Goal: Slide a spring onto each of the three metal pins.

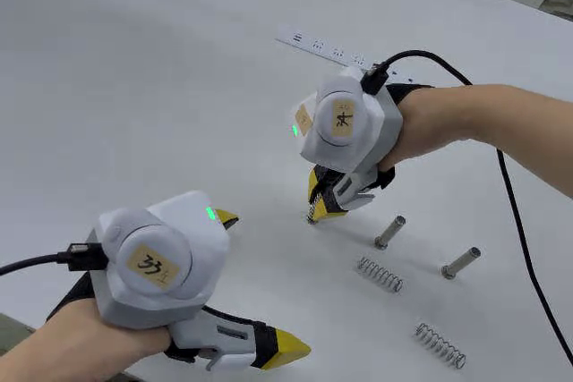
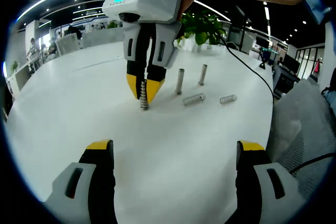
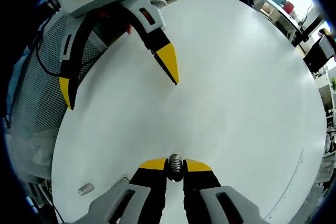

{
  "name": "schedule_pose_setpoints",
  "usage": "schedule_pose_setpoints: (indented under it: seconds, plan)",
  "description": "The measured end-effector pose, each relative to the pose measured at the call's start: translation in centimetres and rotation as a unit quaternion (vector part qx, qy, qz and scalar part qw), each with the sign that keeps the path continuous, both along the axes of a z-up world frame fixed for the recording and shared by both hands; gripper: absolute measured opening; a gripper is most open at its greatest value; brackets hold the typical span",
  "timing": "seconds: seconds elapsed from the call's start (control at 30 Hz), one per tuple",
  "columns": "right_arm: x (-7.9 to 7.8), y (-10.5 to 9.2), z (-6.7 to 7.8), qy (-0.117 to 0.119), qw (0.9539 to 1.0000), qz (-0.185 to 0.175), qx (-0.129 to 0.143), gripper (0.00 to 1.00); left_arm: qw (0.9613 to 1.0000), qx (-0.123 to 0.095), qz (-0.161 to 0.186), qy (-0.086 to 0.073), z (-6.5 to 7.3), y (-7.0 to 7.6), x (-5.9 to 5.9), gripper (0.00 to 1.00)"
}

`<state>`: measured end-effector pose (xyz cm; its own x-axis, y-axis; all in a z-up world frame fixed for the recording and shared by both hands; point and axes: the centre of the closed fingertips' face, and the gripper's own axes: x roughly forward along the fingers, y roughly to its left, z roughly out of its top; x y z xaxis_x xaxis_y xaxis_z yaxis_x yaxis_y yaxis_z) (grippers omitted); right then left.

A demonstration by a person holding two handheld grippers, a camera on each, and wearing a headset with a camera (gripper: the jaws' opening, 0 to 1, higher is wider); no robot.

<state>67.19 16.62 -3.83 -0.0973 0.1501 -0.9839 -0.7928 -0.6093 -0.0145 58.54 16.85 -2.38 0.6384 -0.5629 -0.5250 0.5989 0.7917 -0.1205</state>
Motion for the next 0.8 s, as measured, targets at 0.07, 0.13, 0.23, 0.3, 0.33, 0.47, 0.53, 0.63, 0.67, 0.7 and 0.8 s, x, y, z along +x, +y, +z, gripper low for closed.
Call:
schedule_pose_setpoints:
  seconds: [0.07, 0.13, 0.23, 0.3, 0.33, 0.47, 0.53, 0.63, 0.67, 0.7, 0.8]
  plan:
    - [-0.1, 0.0, 0.0, 0.004, 1.0, -0.004, 0.004, 0.09, 1.0, 0.0, 0.0, 0.0, 0.0, 0.1, -0.1, 0.96]
    - [-0.1, 0.0, 0.0, 0.006, 0.9999, -0.01, 0.006, 0.11, 1.0, 0.0, 0.0, 0.001, 0.0, 0.1, -0.1, 0.96]
    - [-0.1, 0.0, 0.0, 0.007, 0.9997, -0.018, 0.013, 0.21, 1.0, 0.001, 0.0, 0.0, 0.1, 0.0, -0.1, 0.96]
    - [-0.1, 0.0, 0.2, 0.011, 0.9992, -0.029, 0.022, 0.27, 1.0, 0.0, -0.001, -0.001, 0.3, 0.0, -0.1, 0.96]
    - [0.0, 0.0, 0.3, 0.012, 0.999, -0.032, 0.028, 0.31, 1.0, 0.001, -0.001, -0.002, 0.3, 0.0, -0.1, 0.96]
    - [0.3, 0.2, 0.7, 0.009, 0.9972, -0.054, 0.052, 0.53, 1.0, 0.002, -0.001, -0.003, 0.4, 0.0, -0.1, 0.96]
    - [0.4, 0.1, 0.8, 0.01, 0.996, -0.063, 0.062, 0.62, 1.0, 0.004, 0.0, -0.004, 0.5, 0.1, -0.3, 0.96]
    - [0.7, -0.2, 1.0, 0.009, 0.994, -0.081, 0.073, 0.75, 1.0, 0.005, 0.001, -0.004, 0.5, 0.3, -0.4, 0.96]
    - [0.8, -0.3, 1.1, 0.007, 0.9931, -0.085, 0.08, 0.81, 1.0, 0.005, 0.002, -0.005, 0.6, 0.3, -0.4, 0.96]
    - [0.8, -0.3, 1.1, 0.006, 0.992, -0.092, 0.087, 0.86, 1.0, 0.005, 0.002, -0.006, 0.6, 0.3, -0.4, 0.95]
    - [1.0, -0.5, 1.3, 0.005, 0.9889, -0.107, 0.103, 0.99, 0.9999, 0.006, 0.004, -0.007, 0.7, 0.3, -0.3, 0.95]
